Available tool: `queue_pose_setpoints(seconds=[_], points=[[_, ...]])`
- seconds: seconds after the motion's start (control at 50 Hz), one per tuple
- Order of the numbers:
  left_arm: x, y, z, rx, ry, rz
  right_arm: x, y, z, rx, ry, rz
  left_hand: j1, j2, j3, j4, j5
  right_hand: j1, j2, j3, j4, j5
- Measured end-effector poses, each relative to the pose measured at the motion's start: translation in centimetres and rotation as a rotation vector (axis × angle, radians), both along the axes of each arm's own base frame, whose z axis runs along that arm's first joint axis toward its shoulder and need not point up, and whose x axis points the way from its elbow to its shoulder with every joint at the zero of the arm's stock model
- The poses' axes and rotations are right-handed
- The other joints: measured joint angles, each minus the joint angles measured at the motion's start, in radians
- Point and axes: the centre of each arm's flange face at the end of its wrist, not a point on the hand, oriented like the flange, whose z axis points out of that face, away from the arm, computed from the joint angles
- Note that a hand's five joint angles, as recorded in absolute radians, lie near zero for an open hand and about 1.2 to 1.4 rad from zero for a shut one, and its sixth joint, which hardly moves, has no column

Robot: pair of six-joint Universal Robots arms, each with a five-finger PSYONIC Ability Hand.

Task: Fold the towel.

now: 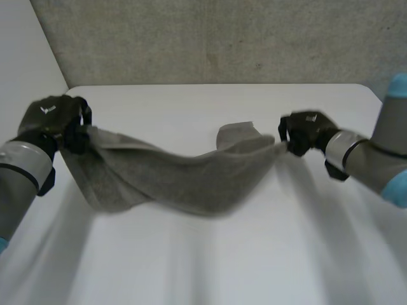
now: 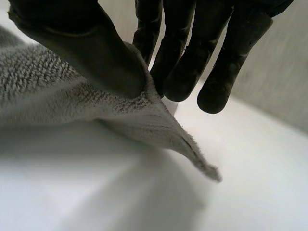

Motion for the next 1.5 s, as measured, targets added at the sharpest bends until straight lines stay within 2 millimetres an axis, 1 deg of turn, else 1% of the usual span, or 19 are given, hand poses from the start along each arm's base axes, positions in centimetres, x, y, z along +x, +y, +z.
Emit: queue_pose_setpoints(seconds=[0.1, 0.14, 0.18, 0.28, 0.32, 0.38, 0.44, 0.64, 0.7, 0.8, 0.9, 0.98, 1.0, 1.04, 1.08, 1.12, 1.2, 1.34, 1.5], points=[[0.2, 0.6, 4.3, -0.094, 0.151, 0.000, -0.6, 1.3, 7.6, -0.158, -0.105, 0.035, 0.000, 0.000, 0.001, 0.000, 0.000, 0.000, 0.000, 0.000, 0.000, 0.000], [0.4, 1.4, 7.1, -0.149, 0.244, -0.013, -1.3, 2.9, 12.8, -0.277, -0.157, 0.061, 0.000, 0.000, 0.002, 0.000, 0.000, 0.000, 0.002, 0.000, 0.000, 0.000], [0.5, 2.0, 9.0, -0.177, 0.296, -0.029, -2.1, 4.4, 16.4, -0.358, -0.178, 0.070, 0.000, 0.000, 0.002, 0.001, 0.000, 0.000, 0.003, 0.001, 0.000, 0.000], [0.7, 3.5, 12.0, -0.184, 0.347, -0.065, -4.5, 6.8, 21.5, -0.469, -0.158, 0.043, 0.000, 0.000, 0.002, 0.004, 0.000, 0.000, 0.005, 0.001, 0.000, 0.000], [0.7, 3.9, 12.6, -0.162, 0.347, -0.076, -5.3, 7.3, 22.4, -0.485, -0.116, 0.021, 0.000, 0.000, 0.002, 0.004, 0.000, 0.000, 0.005, 0.001, 0.000, 0.000], [0.6, 4.1, 12.7, -0.128, 0.339, -0.080, -5.9, 7.5, 22.2, -0.478, -0.027, 0.005, 0.000, 0.000, 0.002, 0.004, 0.000, 0.000, 0.005, 0.001, 0.000, 0.000], [0.6, 3.7, 11.8, -0.073, 0.321, -0.076, -5.8, 7.3, 20.4, -0.436, 0.099, 0.016, 0.000, 0.000, 0.002, 0.004, 0.000, 0.000, 0.005, 0.005, 0.000, 0.000], [-0.3, -0.6, 4.3, 0.141, 0.079, -0.058, -3.0, 5.6, 9.9, -0.218, 0.492, 0.134, 0.000, 0.000, 0.002, 0.004, 0.000, 0.000, 0.005, 0.005, 0.000, 0.000], [-0.9, -2.0, 2.4, 0.167, -0.022, -0.071, -2.0, 5.0, 7.7, -0.206, 0.577, 0.158, 0.000, 0.000, 0.002, 0.004, 0.000, 0.000, 0.005, 0.005, 0.000, 0.000], [-2.1, -4.6, 1.1, 0.151, -0.119, -0.090, 0.2, 3.1, 6.4, -0.287, 0.629, 0.158, 0.000, 0.000, 0.003, 0.004, 0.000, 0.000, 0.005, 0.005, 0.000, 0.000], [-3.6, -7.1, 3.4, 0.035, -0.112, -0.090, 2.2, -0.2, 8.5, -0.526, 0.544, 0.039, 0.000, 0.000, 0.004, 0.004, 0.000, 0.000, 0.005, 0.005, 0.000, 0.000], [-4.6, -8.9, 8.5, -0.191, -0.006, -0.063, 2.9, -2.7, 13.3, -0.833, 0.321, -0.145, 0.000, 0.000, 0.004, 0.004, 0.000, 0.000, 0.005, 0.005, 0.000, 0.000], [-4.7, -9.1, 9.2, -0.221, 0.014, -0.060, 2.9, -2.8, 14.2, -0.877, 0.283, -0.169, 0.000, 0.000, 0.004, 0.004, 0.000, 0.000, 0.006, 0.005, 0.000, 0.000], [-4.7, -9.4, 12.6, -0.372, 0.131, -0.046, 2.3, -2.2, 18.1, -1.050, 0.135, -0.252, 0.000, 0.000, 0.005, 0.004, 0.000, 0.000, 0.006, 0.005, 0.000, 0.000], [-4.5, -9.3, 14.9, -0.471, 0.225, -0.047, 1.7, -1.4, 20.1, -1.127, 0.065, -0.283, 0.000, 0.000, 0.005, 0.004, 0.000, 0.000, 0.005, 0.005, 0.000, 0.000], [-4.3, -8.9, 16.6, -0.542, 0.304, -0.055, 1.2, -0.6, 21.3, -1.165, 0.021, -0.299, 0.000, 0.000, 0.005, 0.004, 0.000, 0.000, 0.005, 0.005, 0.000, 0.000], [-3.8, -8.4, 17.4, -0.588, 0.394, -0.071, 0.9, 0.0, 21.0, -1.120, 0.029, -0.274, 0.000, 0.000, 0.005, 0.004, 0.000, 0.002, 0.005, 0.005, 0.000, 0.000], [-3.6, -8.6, 11.8, -0.432, 0.375, -0.062, 1.7, 0.1, 15.3, -0.867, 0.153, -0.120, 0.000, 0.000, 0.005, 0.004, 0.000, 0.003, 0.006, 0.005, 0.000, 0.000], [-3.3, -8.3, 0.7, -0.134, 0.243, -0.082, 2.4, 1.6, 7.0, -0.579, 0.253, 0.046, 0.000, 0.000, 0.005, 0.004, 0.000, 0.003, 0.010, 0.005, 0.000, 0.000]])
